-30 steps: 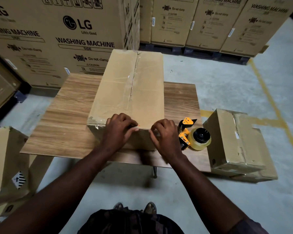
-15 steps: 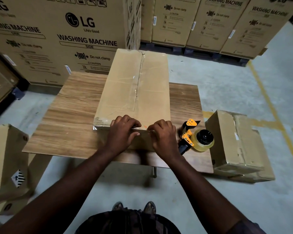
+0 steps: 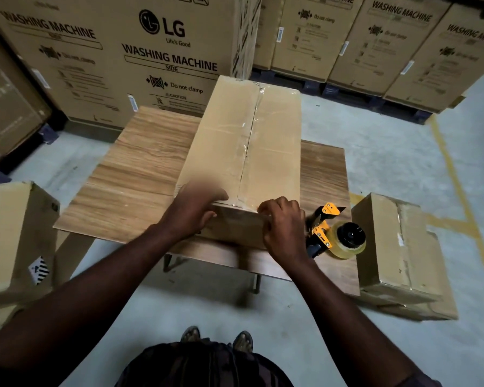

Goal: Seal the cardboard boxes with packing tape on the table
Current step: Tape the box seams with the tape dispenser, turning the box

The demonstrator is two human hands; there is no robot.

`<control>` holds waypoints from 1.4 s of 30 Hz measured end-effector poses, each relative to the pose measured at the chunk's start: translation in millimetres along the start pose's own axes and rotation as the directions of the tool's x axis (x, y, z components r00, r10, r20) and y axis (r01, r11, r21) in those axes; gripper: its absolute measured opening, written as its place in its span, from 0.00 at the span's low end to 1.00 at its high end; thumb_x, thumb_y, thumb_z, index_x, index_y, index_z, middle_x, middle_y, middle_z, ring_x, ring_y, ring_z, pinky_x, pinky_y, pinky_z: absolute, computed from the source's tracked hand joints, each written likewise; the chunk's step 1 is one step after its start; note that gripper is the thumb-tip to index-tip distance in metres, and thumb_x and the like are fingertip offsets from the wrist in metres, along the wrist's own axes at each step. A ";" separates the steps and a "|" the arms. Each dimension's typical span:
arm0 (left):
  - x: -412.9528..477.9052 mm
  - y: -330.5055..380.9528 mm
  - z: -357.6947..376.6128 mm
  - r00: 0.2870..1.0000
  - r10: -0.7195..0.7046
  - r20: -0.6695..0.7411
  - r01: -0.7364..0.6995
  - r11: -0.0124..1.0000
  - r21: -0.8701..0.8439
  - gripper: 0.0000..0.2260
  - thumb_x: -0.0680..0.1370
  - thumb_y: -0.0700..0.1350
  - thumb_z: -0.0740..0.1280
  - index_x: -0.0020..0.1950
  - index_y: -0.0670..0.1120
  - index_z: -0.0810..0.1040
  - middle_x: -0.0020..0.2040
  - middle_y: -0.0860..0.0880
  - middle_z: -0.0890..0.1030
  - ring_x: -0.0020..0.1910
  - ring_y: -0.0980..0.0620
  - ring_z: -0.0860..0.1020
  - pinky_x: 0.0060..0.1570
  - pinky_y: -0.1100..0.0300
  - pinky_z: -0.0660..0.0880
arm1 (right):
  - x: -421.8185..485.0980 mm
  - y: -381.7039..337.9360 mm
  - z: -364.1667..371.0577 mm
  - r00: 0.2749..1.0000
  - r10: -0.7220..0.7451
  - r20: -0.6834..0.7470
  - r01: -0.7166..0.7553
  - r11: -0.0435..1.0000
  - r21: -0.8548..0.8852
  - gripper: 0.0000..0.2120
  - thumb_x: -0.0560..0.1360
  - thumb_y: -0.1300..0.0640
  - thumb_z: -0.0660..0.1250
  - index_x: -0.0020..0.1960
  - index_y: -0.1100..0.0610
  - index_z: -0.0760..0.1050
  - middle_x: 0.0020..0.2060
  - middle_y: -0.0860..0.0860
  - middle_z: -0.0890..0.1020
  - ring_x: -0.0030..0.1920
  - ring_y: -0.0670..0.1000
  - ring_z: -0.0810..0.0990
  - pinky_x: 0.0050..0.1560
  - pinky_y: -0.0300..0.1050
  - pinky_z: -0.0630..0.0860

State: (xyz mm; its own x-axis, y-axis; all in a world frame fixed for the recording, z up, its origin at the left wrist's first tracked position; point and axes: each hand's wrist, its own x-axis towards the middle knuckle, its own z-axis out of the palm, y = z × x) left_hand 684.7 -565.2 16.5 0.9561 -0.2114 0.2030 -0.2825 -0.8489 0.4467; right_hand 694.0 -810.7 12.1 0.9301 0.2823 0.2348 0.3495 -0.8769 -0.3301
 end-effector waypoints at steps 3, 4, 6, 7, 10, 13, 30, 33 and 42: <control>1.5 1.8 0.2 0.999 -0.009 -0.044 0.007 0.999 -0.042 0.18 0.70 0.48 0.79 0.58 0.52 0.80 0.51 0.53 0.76 0.51 0.50 0.72 0.51 0.55 0.70 | 14.0 -14.6 -5.3 0.999 -0.026 0.041 0.024 0.998 0.050 0.13 0.70 0.56 0.74 0.53 0.49 0.78 0.48 0.49 0.79 0.52 0.55 0.74 0.47 0.49 0.66; 2.4 3.2 -0.7 0.998 -0.011 -0.059 0.008 0.998 -0.057 0.16 0.71 0.49 0.78 0.57 0.52 0.80 0.50 0.53 0.76 0.50 0.51 0.72 0.50 0.55 0.70 | 20.0 -21.6 -5.9 0.997 -0.057 0.055 0.051 0.994 0.094 0.10 0.72 0.53 0.73 0.53 0.50 0.78 0.48 0.49 0.79 0.52 0.55 0.74 0.48 0.51 0.69; 3.6 4.3 -2.0 0.997 -0.002 -0.072 -0.003 0.997 -0.074 0.13 0.72 0.48 0.77 0.55 0.51 0.81 0.49 0.53 0.77 0.49 0.51 0.72 0.50 0.54 0.71 | 28.8 -32.2 -2.3 0.991 -0.115 0.069 0.105 0.986 0.132 0.08 0.74 0.51 0.72 0.51 0.51 0.79 0.47 0.51 0.79 0.51 0.55 0.75 0.49 0.52 0.71; 3.4 3.8 -2.4 0.998 0.006 -0.065 -0.011 0.997 -0.076 0.13 0.72 0.46 0.77 0.55 0.51 0.81 0.50 0.53 0.77 0.49 0.52 0.72 0.50 0.54 0.71 | 30.6 -34.6 0.1 0.990 -0.127 0.067 0.117 0.984 0.137 0.07 0.74 0.51 0.72 0.51 0.51 0.80 0.47 0.51 0.79 0.51 0.55 0.75 0.49 0.52 0.71; 1.4 -5.7 -6.4 1.000 0.021 0.022 -0.018 0.994 -0.109 0.19 0.70 0.38 0.76 0.58 0.52 0.80 0.52 0.55 0.76 0.52 0.55 0.70 0.53 0.57 0.70 | 25.8 -28.8 7.7 0.989 -0.126 0.072 0.114 0.982 0.152 0.11 0.71 0.56 0.72 0.53 0.50 0.79 0.49 0.50 0.77 0.52 0.56 0.74 0.50 0.51 0.71; -0.6 -21.5 -20.4 0.995 0.039 0.089 -0.023 0.985 -0.170 0.22 0.68 0.34 0.77 0.58 0.51 0.81 0.53 0.53 0.77 0.54 0.53 0.74 0.55 0.55 0.73 | 20.0 -26.7 9.5 0.989 -0.098 0.108 0.086 0.990 0.107 0.23 0.65 0.67 0.68 0.57 0.50 0.78 0.52 0.51 0.77 0.54 0.56 0.73 0.51 0.51 0.70; -14.2 -51.4 -25.6 0.997 -0.048 -0.058 0.039 0.989 -0.145 0.19 0.69 0.46 0.80 0.57 0.53 0.79 0.51 0.55 0.75 0.52 0.55 0.72 0.54 0.57 0.68 | 52.2 -77.1 13.0 0.965 -0.209 0.156 0.174 0.962 0.211 0.11 0.72 0.52 0.72 0.53 0.52 0.77 0.47 0.51 0.79 0.50 0.55 0.76 0.49 0.51 0.73; -12.4 -49.0 -22.8 0.992 -0.059 -0.109 0.043 0.989 -0.143 0.15 0.71 0.48 0.78 0.54 0.52 0.79 0.50 0.56 0.75 0.51 0.56 0.72 0.54 0.54 0.69 | 58.2 -85.5 21.9 0.964 -0.230 0.131 0.194 0.951 0.242 0.10 0.73 0.49 0.73 0.51 0.52 0.79 0.43 0.50 0.78 0.47 0.55 0.77 0.46 0.50 0.72; -24.8 -54.0 -25.6 0.977 -0.134 -0.163 0.077 0.946 -0.315 0.18 0.69 0.41 0.80 0.56 0.50 0.80 0.53 0.53 0.78 0.53 0.55 0.77 0.54 0.58 0.76 | 55.2 -82.4 29.4 0.952 -0.280 0.124 0.246 0.940 0.235 0.12 0.71 0.57 0.73 0.53 0.53 0.78 0.47 0.51 0.77 0.50 0.55 0.75 0.50 0.52 0.73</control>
State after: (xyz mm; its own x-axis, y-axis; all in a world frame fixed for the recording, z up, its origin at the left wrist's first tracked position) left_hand 674.3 -501.7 9.7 0.9596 -0.0140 0.2811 -0.2185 -0.6669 0.7124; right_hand 719.9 -711.4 25.3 0.8015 0.5628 0.2022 0.5839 -0.6635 -0.4678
